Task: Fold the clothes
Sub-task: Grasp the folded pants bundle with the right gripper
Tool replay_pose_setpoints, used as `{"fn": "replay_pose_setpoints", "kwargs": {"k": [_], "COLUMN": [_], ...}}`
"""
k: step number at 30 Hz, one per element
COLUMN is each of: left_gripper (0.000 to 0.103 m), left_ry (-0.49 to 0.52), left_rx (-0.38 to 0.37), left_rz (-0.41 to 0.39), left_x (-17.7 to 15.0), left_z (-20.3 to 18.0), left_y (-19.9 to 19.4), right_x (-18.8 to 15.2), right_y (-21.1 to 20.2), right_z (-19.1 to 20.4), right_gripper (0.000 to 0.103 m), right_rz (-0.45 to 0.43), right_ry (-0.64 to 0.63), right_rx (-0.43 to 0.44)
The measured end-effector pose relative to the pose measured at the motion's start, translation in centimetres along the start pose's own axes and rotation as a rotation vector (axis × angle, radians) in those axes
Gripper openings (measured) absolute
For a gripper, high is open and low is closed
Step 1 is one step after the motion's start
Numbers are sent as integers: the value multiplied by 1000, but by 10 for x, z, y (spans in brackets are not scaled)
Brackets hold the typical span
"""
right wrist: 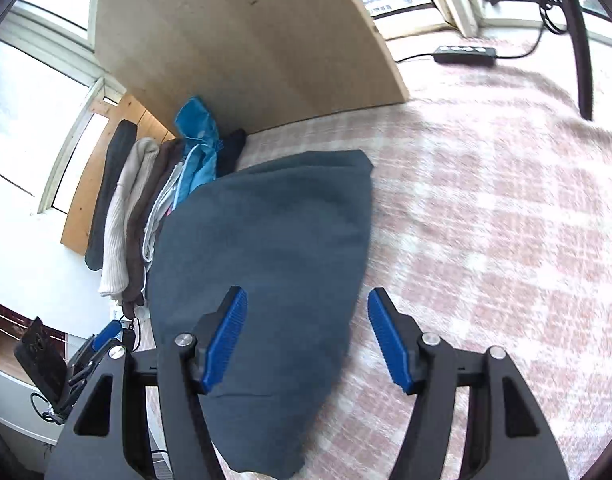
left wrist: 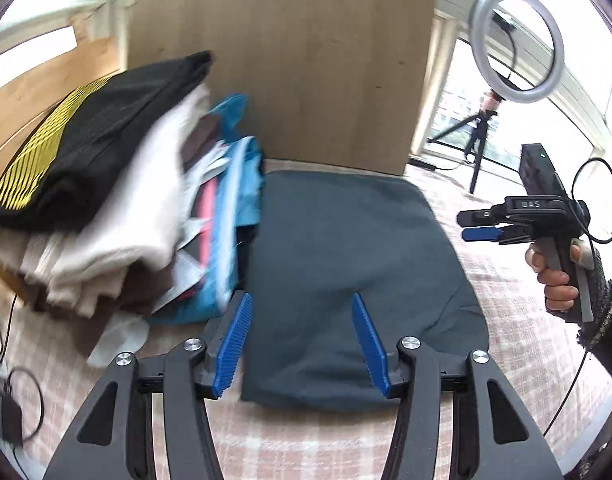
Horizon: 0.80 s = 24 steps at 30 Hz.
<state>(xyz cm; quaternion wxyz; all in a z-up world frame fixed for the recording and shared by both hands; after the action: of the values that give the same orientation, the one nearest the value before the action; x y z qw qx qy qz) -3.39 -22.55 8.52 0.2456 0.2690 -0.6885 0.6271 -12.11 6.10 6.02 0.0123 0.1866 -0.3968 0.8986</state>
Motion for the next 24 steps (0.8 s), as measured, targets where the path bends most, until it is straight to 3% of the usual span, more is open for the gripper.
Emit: {"fn": "replay_pose_setpoints", "kwargs": {"k": [2,4,9,18,21,23,24], "left_gripper": [52,52,52,54,53,54,58], "left_ry": [54,75,52,78,43,50,56], "left_rx": [-25,2,28,18,30,-5,-25], "left_rz": [18,57,126,118,127,110,100], "left_x": [4,6,-12,-21,-15,-11,-9], "left_z": [-16,-20,-3,-3,-10,-35,-49], "left_y": [21,36,55,53,42,22,12], "right_x": [2,7,18,36,38,41,43], "right_y": [4,13,37,55,61,66,68], "right_z": [-5,-7,-6,-14,-11,-7,-5], "right_gripper": [62,62,62,62,64,56,34], "right_rz": [2,8,37,92,89,101,109], "right_ry": [-8,-19,-74,-101,-87,-90,-92], "right_rx": [-9,-14,8,206,246,209,184]}}
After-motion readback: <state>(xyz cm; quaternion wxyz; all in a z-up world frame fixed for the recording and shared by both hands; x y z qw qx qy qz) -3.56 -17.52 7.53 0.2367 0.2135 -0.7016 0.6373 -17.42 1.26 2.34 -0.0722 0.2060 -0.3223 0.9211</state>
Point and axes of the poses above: each gripper's, at about its wrist camera, not at the fingertips, and y roughly the way its jaws point, z to its left, x to its top, the point moved 1 cm from there along y, roughly the way its jaws point
